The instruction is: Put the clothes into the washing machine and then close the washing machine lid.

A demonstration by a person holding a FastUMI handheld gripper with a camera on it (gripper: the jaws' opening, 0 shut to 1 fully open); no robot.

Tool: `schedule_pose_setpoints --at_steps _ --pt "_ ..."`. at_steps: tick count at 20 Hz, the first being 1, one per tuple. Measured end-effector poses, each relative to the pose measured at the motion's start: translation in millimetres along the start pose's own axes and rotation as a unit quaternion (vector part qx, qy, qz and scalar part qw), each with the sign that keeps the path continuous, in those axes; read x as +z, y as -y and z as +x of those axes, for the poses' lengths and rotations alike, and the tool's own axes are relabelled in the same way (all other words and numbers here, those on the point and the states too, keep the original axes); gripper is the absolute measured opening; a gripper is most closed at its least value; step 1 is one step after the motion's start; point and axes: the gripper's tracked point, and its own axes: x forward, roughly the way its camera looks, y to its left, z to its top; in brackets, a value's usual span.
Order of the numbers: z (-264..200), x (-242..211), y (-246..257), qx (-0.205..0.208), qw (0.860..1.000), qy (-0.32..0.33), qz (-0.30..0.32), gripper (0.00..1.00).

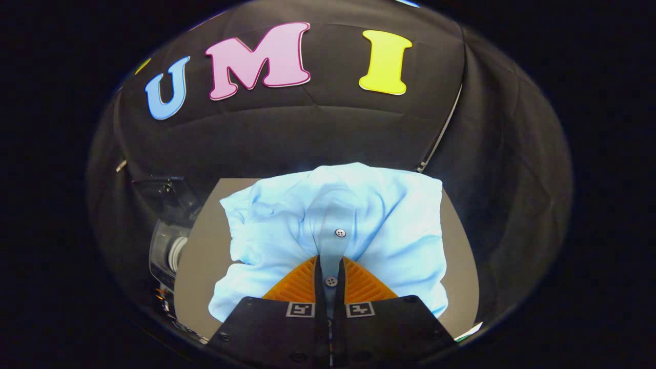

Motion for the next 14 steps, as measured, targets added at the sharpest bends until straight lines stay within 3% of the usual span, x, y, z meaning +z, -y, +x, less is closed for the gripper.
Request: schedule_pose_setpoints --at_steps 5,14 --pt "-21.1 20.2 -4.1 0.048 0.996 0.026 0.07 0.07" --pt "-105.1 64.7 -80.0 0.103 0.989 0.097 0.04 0.07"
